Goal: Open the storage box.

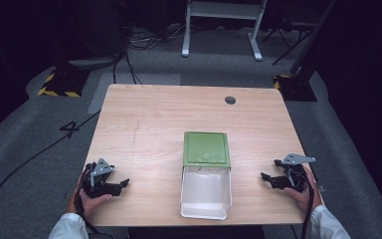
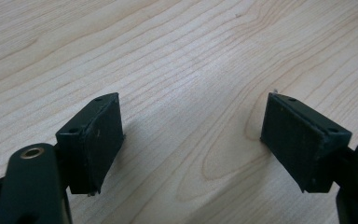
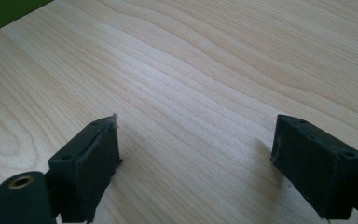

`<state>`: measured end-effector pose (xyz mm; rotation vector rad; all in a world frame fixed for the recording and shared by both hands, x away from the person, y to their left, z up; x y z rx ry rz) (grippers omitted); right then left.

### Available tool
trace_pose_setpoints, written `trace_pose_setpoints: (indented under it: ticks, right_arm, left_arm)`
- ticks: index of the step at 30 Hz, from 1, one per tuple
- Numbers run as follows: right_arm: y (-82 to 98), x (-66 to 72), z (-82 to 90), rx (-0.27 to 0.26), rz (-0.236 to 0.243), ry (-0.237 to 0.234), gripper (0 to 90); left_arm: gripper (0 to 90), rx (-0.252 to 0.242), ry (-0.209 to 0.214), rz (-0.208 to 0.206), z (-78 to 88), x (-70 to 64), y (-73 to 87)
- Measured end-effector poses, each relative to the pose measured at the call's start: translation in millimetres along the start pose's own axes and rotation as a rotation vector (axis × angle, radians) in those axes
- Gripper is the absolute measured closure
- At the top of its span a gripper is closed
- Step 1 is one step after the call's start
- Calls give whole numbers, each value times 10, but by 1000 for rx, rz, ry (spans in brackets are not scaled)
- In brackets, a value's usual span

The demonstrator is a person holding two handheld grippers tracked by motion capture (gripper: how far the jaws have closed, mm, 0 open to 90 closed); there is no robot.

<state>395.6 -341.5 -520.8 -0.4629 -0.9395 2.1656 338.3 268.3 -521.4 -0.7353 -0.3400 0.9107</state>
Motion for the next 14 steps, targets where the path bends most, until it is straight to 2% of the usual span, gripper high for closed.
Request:
trace_pose_setpoints:
  ticks: [14]
  right_arm:
    - [0,0,0,0,1,0,150]
  left_arm:
    - [209,3,-16,16,-19,14,-22]
Point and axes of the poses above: each handheld gripper's, and its own axes: z roughly backward along the jaws, y roughly out of its underside, x roughly to its left, the point moved 2 cm from there along -z, roughly forward along the jaws, and after that the axes turned 2 degrees about z, right-handed, at the moved point
